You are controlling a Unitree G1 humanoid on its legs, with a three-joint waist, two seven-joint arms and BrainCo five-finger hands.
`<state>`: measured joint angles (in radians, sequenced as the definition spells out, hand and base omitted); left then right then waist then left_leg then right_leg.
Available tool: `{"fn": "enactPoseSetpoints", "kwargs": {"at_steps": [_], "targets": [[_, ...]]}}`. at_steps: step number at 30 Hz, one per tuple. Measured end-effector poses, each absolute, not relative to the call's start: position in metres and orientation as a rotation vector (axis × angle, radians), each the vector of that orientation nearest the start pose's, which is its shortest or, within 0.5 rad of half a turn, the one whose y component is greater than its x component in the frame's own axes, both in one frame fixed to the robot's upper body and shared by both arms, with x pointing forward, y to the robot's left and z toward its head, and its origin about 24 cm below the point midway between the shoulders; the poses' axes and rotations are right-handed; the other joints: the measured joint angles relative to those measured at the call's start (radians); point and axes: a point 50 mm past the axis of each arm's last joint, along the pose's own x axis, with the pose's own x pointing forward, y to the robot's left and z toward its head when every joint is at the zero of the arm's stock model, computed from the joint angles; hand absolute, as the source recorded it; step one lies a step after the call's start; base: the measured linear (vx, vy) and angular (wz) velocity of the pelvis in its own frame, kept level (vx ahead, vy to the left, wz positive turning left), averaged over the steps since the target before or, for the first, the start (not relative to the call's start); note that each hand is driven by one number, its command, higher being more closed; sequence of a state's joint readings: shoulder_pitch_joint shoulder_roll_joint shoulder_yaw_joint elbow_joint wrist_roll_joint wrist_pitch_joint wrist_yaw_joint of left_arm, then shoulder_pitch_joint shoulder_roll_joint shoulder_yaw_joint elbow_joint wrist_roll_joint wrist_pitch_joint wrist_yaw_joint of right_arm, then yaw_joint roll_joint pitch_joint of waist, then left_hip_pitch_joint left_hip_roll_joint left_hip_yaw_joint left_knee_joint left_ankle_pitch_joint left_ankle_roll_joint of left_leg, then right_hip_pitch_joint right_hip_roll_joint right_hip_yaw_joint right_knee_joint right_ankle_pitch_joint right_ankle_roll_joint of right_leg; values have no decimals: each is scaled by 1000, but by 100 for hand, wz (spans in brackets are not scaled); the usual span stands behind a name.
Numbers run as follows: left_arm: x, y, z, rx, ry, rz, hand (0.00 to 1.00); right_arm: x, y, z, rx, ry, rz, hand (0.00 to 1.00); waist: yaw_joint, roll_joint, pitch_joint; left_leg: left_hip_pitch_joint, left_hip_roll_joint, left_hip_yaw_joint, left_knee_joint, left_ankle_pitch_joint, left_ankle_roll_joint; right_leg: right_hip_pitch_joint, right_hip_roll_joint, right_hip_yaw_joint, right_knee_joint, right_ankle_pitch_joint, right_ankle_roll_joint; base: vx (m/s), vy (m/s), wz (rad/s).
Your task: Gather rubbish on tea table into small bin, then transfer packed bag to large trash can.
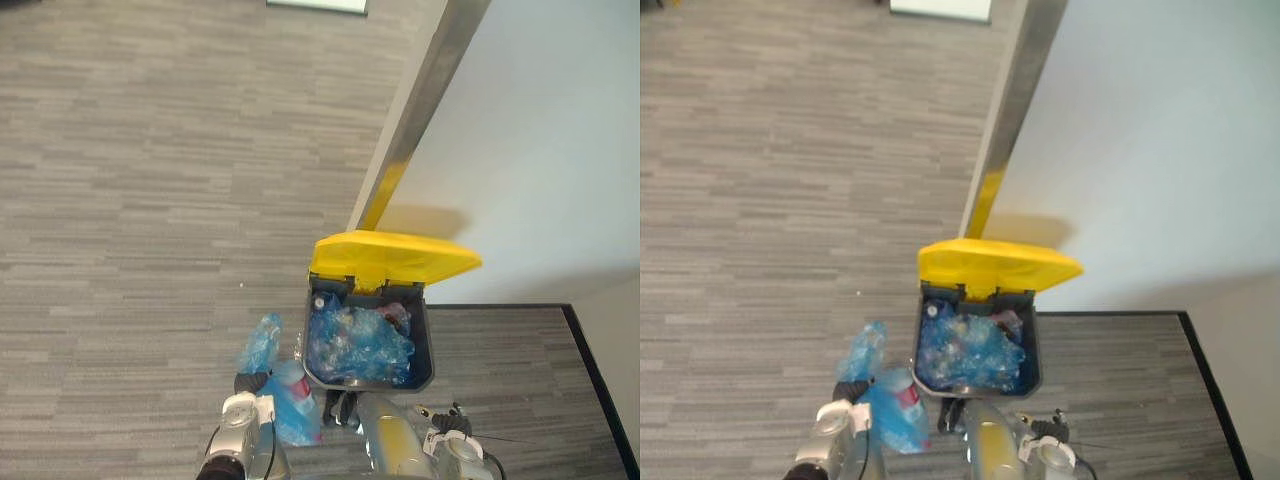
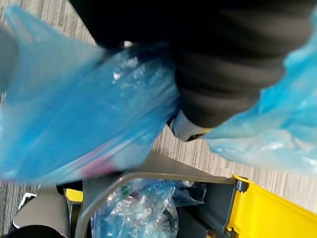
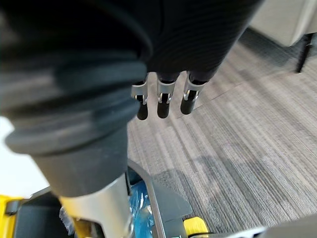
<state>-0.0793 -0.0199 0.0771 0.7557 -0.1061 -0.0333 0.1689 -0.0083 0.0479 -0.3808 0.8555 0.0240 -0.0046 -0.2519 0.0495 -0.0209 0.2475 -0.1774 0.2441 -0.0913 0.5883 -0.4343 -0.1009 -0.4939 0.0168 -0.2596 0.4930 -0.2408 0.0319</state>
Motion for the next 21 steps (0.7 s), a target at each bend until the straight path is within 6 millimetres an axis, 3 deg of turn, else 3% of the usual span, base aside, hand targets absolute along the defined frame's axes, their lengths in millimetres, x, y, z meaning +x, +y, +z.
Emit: {"fn": "enactPoseSetpoints", "kwargs": {"at_steps": [4, 6, 7, 11, 14, 21], "targets": [[230, 155, -78, -74, 533, 188, 100, 180, -193, -112, 101, 727, -503, 0, -1, 8, 3, -40, -1, -3, -147, 44, -2, -54, -6, -9, -66, 14, -5, -11, -105, 45], [236, 151, -68, -63, 482, 155, 100, 216, -183, -80, 66, 548, -417, 0, 8, 16, 7, -93, 10, -2, -128, 47, 14, -86, 0, -16, -71, 29, 11, -46, -68, 7], [237, 150, -67, -59, 476, 147, 100, 221, -182, -74, 63, 516, -406, 0, 8, 16, 7, -96, 10, -4, -135, 47, 14, -90, 0, -18, -71, 29, 11, -46, -74, 11], [246, 141, -50, -37, 385, 85, 100, 261, -187, -15, 45, 231, -390, 0, 14, 15, 7, -102, 14, -26, -193, 78, -19, -100, 2, -33, -100, 44, -2, -23, -55, 12], [249, 137, -43, -28, 343, 60, 100, 276, -199, 9, 8, 135, -414, 0, 19, 14, 6, -110, 28, -28, -217, 96, -35, -100, 16, -40, -134, 62, -7, -5, -12, 4], [247, 124, -42, -21, 336, -9, 100, 290, -217, 38, 38, 29, -480, 0, 25, 10, 4, -118, 32, 10, -227, 133, -66, -101, 19, -39, -150, 77, -15, 2, -2, -1]]}}
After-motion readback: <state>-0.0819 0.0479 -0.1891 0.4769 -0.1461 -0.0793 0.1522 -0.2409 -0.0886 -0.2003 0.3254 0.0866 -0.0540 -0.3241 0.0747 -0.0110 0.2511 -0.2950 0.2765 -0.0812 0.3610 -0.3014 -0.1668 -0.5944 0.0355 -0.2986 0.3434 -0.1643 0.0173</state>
